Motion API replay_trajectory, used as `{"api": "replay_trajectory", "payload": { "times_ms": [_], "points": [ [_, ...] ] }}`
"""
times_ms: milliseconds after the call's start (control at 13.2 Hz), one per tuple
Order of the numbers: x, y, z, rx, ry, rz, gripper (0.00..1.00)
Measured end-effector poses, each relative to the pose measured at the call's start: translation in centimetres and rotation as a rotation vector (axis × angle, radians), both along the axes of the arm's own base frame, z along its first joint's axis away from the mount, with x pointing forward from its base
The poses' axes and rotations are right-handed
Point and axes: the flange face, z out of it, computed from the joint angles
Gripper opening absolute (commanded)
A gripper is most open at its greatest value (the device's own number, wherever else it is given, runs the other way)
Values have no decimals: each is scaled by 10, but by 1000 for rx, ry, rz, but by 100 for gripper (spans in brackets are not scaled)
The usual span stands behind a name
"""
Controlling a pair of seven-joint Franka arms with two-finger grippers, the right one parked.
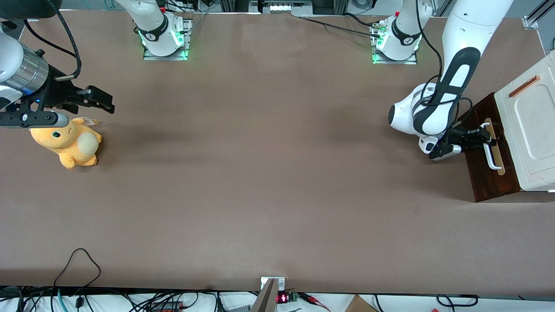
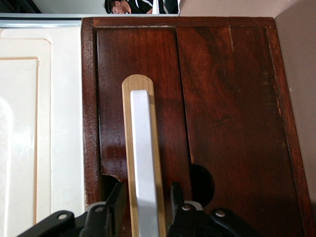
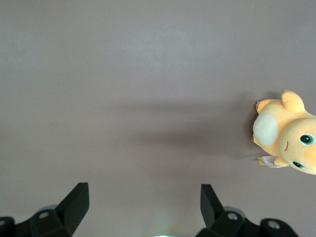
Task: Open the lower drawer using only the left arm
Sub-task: 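Pull the handle with the left gripper, sliding the drawer out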
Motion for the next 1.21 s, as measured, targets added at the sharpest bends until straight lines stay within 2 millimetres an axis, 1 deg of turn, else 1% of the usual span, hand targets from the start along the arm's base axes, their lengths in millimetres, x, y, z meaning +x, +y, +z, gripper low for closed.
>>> {"api": "replay_trajectory", "payload": {
  "times_ms": [302, 453, 755, 981, 1057, 1208],
  "points": [
    [1, 0, -1, 8, 3, -19, 40],
    [2, 7, -2, 11, 6, -28, 40],
    [3, 7, -3, 10, 6, -33, 33],
    [3, 7, -3, 9, 5, -35, 15],
    [4, 7, -2, 9, 4, -35, 14],
    [4, 6, -1, 9, -14, -34, 0]
  ]
}}
